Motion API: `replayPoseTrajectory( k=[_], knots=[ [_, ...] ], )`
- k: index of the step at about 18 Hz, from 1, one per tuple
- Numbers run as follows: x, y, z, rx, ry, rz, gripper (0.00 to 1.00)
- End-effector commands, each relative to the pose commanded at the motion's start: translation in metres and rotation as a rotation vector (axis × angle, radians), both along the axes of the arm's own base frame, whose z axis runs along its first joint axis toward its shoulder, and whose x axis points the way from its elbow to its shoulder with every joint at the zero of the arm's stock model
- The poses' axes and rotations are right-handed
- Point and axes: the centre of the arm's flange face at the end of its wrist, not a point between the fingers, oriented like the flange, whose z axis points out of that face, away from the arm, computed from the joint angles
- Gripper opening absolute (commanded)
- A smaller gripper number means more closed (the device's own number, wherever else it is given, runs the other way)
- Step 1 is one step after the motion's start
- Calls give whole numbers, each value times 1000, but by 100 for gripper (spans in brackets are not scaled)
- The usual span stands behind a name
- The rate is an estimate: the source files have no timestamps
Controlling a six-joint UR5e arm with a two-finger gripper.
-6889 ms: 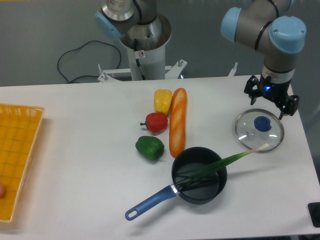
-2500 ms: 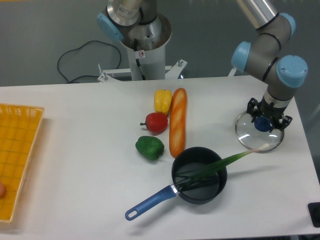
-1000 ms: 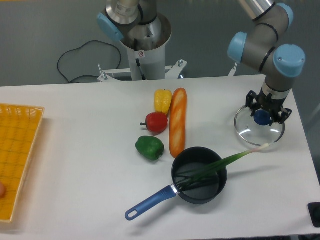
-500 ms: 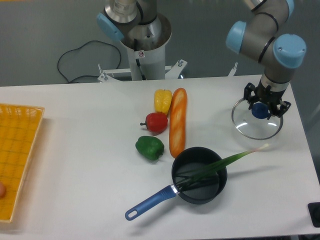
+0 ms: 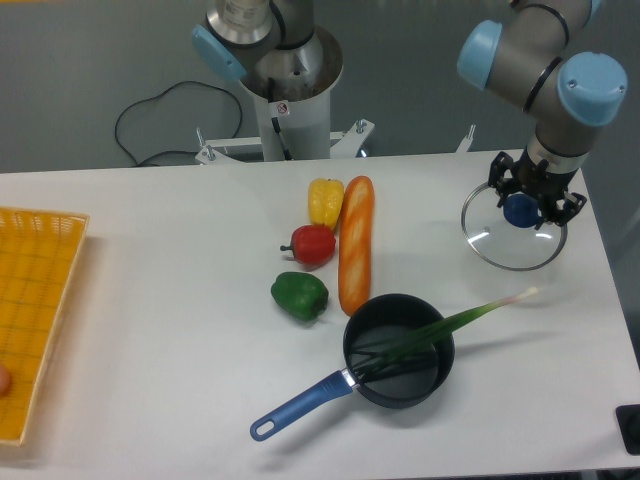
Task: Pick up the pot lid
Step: 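Lift the glass lid by its knob up off the table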
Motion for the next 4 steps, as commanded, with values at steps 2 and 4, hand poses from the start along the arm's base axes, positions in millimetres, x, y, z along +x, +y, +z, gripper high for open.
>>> replayPoseTrajectory(
  k=[2,4],
  knots=[
    [-1,-1,2,-2,-7,2,41],
    [-1,-1,2,0,-9,5,41]
  ],
)
